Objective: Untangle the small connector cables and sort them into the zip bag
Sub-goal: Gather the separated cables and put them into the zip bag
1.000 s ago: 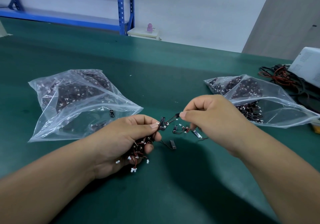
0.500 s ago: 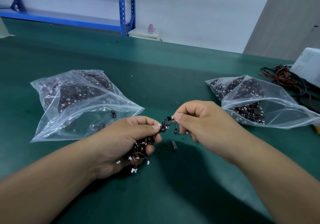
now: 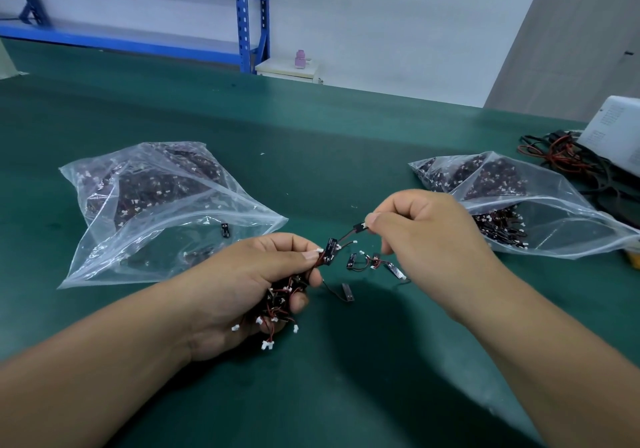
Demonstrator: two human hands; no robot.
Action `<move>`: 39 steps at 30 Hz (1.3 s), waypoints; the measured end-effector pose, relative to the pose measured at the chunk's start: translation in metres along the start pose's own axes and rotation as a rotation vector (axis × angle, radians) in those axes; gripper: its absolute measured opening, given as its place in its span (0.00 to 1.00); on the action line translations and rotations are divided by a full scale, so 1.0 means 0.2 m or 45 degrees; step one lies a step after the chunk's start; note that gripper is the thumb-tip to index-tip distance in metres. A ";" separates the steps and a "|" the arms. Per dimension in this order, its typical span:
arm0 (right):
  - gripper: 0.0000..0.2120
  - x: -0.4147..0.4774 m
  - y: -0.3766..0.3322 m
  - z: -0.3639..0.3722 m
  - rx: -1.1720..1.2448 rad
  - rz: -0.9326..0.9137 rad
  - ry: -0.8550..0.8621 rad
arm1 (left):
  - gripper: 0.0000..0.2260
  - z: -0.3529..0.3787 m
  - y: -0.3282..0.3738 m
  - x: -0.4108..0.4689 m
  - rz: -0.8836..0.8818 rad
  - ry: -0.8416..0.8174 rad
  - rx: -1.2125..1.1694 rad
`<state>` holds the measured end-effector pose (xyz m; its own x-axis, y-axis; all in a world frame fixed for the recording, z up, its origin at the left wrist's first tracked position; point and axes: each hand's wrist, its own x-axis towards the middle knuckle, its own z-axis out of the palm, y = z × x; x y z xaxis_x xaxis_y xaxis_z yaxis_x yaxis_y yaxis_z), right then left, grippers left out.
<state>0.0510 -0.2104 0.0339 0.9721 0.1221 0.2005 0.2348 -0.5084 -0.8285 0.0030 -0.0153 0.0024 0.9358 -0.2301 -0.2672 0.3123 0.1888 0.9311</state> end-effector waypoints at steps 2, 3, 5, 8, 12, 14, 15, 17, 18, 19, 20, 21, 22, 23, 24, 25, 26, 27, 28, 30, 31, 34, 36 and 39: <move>0.10 0.00 0.00 0.00 0.055 0.004 0.016 | 0.04 0.00 0.00 0.00 -0.005 -0.013 -0.002; 0.10 0.01 0.00 -0.01 0.071 0.000 0.017 | 0.04 -0.01 0.00 0.00 -0.007 -0.017 0.002; 0.09 0.01 -0.01 -0.01 0.083 -0.017 -0.013 | 0.05 -0.01 0.00 0.00 -0.007 -0.016 0.010; 0.09 0.00 -0.01 -0.01 0.077 -0.058 -0.043 | 0.08 -0.01 0.00 0.00 0.003 -0.012 0.024; 0.10 -0.01 -0.01 -0.01 0.040 -0.133 -0.106 | 0.08 -0.01 -0.01 0.01 0.000 0.014 -0.004; 0.10 -0.01 -0.01 0.00 0.008 -0.164 -0.187 | 0.08 -0.01 -0.01 0.01 -0.004 0.028 -0.016; 0.09 -0.01 -0.01 0.00 -0.007 -0.175 -0.226 | 0.08 -0.01 -0.01 0.01 -0.002 0.030 -0.018; 0.09 -0.01 0.01 0.01 -0.081 -0.207 -0.263 | 0.07 -0.01 -0.02 0.02 0.007 0.034 -0.012; 0.10 -0.01 0.01 0.01 -0.149 -0.228 -0.254 | 0.07 -0.01 -0.02 0.02 0.012 0.035 -0.007; 0.10 -0.01 0.02 0.02 -0.226 -0.245 -0.228 | 0.07 -0.01 -0.02 0.02 0.016 0.030 -0.002; 0.10 -0.01 0.03 0.02 -0.300 -0.255 -0.194 | 0.08 -0.02 -0.02 0.02 0.023 0.021 0.004; 0.10 0.00 0.04 0.02 -0.362 -0.255 -0.155 | 0.09 -0.01 -0.02 0.02 0.031 0.011 0.011; 0.10 0.00 0.05 0.01 -0.409 -0.247 -0.113 | 0.09 -0.02 -0.02 0.02 0.039 -0.001 0.013; 0.10 0.01 0.05 0.01 -0.439 -0.234 -0.074 | 0.09 -0.01 -0.02 0.02 0.044 -0.014 0.010; 0.09 0.01 0.06 0.00 -0.459 -0.221 -0.038 | 0.09 -0.01 -0.02 0.02 0.049 -0.027 0.004; 0.09 0.02 0.07 0.00 -0.474 -0.214 -0.007 | 0.09 -0.01 -0.02 0.02 0.055 -0.038 0.003; 0.09 0.02 0.07 -0.01 -0.488 -0.211 0.017 | 0.08 -0.01 -0.02 0.01 0.060 -0.044 0.008; 0.08 0.02 0.07 -0.01 -0.492 -0.211 0.031 | 0.08 -0.01 -0.02 0.02 0.064 -0.048 0.015; 0.08 0.03 0.07 -0.01 -0.481 -0.215 0.038 | 0.08 -0.01 -0.02 0.02 0.066 -0.050 0.021; 0.09 0.02 0.07 0.00 -0.404 -0.234 0.030 | 0.09 -0.02 -0.02 0.02 0.064 -0.053 0.034; 0.10 0.02 0.06 0.00 -0.347 -0.252 0.016 | 0.09 -0.02 -0.02 0.02 0.061 -0.054 0.038; 0.11 0.01 0.04 0.00 -0.214 -0.325 -0.066 | 0.08 -0.02 -0.03 0.02 0.063 -0.052 0.034; 0.11 0.00 0.03 0.01 -0.197 -0.371 -0.114 | 0.08 -0.02 -0.03 0.02 0.076 -0.048 0.035; 0.10 -0.01 0.03 0.01 -0.254 -0.398 -0.182 | 0.08 -0.02 -0.03 0.02 0.095 -0.072 0.056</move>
<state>0.0509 -0.2114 0.0271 0.8472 0.4079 0.3405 0.5286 -0.5819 -0.6180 0.0046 -0.0142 -0.0055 0.9450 -0.2709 -0.1835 0.2336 0.1655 0.9582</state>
